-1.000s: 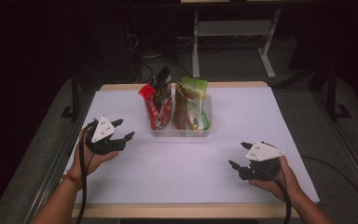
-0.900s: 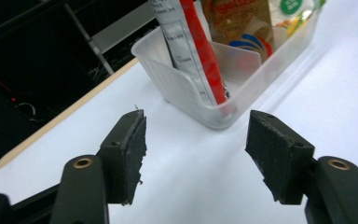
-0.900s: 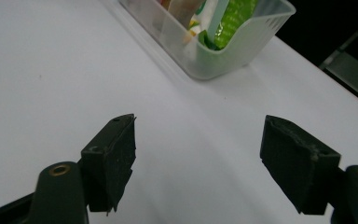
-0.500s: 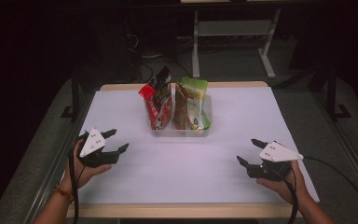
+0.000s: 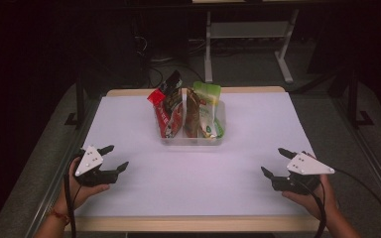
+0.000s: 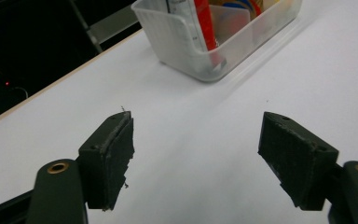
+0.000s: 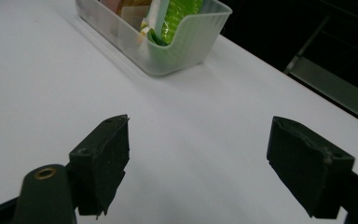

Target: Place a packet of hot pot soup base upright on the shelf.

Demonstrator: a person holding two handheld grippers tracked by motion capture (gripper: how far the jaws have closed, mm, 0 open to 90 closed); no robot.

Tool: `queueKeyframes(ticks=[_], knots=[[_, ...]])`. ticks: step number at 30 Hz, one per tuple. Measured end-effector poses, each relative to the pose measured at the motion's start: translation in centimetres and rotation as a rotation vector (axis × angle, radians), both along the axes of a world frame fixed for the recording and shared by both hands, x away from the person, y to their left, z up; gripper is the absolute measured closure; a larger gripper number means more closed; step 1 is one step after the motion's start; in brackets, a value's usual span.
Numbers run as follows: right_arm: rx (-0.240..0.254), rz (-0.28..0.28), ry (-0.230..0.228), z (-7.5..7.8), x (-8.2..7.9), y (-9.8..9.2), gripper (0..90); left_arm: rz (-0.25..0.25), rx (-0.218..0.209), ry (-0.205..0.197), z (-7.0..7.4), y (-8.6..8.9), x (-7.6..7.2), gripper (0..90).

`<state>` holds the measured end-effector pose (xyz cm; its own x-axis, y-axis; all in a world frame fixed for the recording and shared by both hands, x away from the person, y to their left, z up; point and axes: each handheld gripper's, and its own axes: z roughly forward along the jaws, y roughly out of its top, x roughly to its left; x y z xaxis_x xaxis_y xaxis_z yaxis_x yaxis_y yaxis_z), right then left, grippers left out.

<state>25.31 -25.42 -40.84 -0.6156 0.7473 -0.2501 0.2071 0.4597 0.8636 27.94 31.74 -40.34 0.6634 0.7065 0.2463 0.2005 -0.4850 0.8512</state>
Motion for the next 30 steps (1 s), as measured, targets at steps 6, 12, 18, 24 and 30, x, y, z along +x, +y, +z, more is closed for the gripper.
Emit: queueKeyframes(ticks=[6, 12, 18, 24, 30], knots=[[0.006, -0.023, 0.0, -0.4, -0.5, -1.0, 20.6, 0.018, -0.004, 0.014, -0.9, 0.8, -0.5, 20.2], [0.03, -0.04, -0.012, -0.6, -1.2, -2.4, 20.3, 0.025, -0.024, 0.025, -1.4, 1.4, -1.0, 19.0], [0.07, -0.068, -0.012, -1.2, -1.7, -3.7, 19.8, 0.035, -0.05, 0.036, -2.0, 2.0, -1.4, 18.0], [0.093, -0.091, -0.009, -1.7, -2.2, -4.8, 19.5, 0.051, -0.093, 0.04, -2.6, 2.8, -1.9, 17.6], [0.121, -0.117, -0.006, -2.2, -2.8, -5.7, 19.2, 0.072, -0.13, 0.045, -3.1, 3.6, -2.6, 17.6]])
